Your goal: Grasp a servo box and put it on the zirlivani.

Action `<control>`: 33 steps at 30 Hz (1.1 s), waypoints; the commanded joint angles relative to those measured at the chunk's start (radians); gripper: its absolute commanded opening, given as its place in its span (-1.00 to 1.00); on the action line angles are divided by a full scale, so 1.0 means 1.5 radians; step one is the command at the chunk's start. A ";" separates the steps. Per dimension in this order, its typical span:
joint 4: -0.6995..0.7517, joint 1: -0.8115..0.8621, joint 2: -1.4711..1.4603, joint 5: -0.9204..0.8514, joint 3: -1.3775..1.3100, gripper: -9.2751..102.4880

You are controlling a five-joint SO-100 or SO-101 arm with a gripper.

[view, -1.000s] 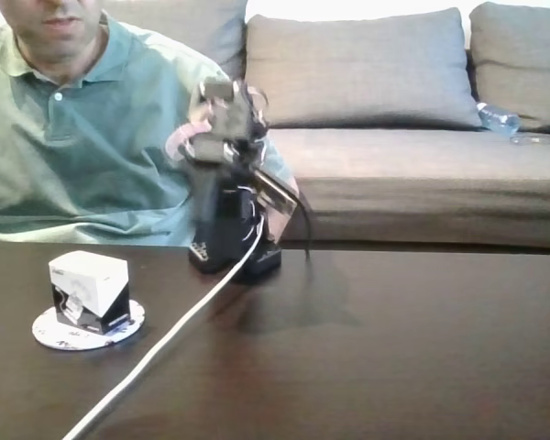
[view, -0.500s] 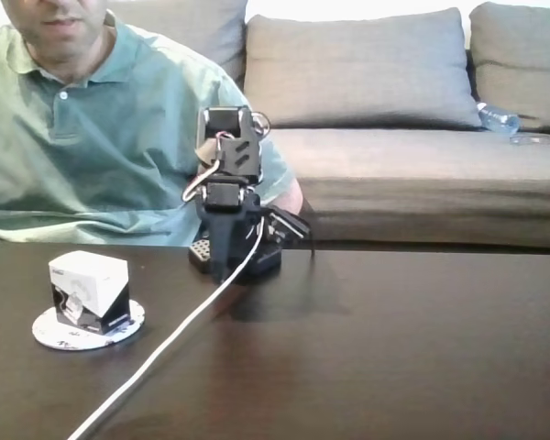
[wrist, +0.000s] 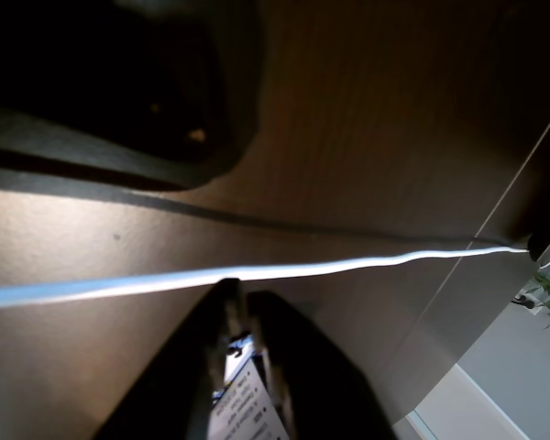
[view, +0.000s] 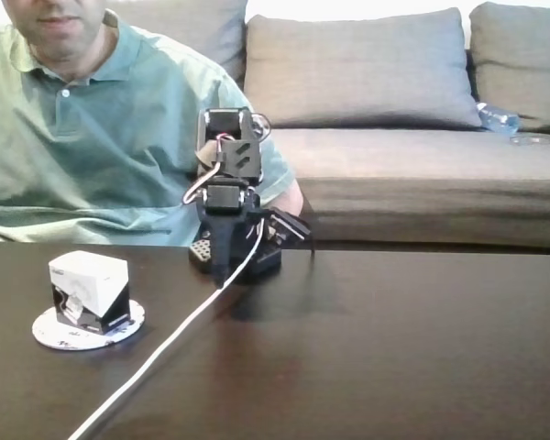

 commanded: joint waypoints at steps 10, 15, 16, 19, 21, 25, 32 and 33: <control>-0.006 -0.001 0.004 0.006 -0.003 -0.83; -0.006 -0.001 0.004 0.006 -0.003 -0.83; -0.007 -0.001 0.004 0.006 -0.003 -0.83; -0.012 0.001 0.004 0.006 -0.003 -0.83; -0.014 0.001 0.004 0.006 -0.003 -0.83; -0.014 0.001 0.004 0.006 -0.003 -0.83; -0.014 0.000 0.004 0.006 -0.003 -0.83; -0.014 -0.001 0.004 0.006 -0.003 -0.83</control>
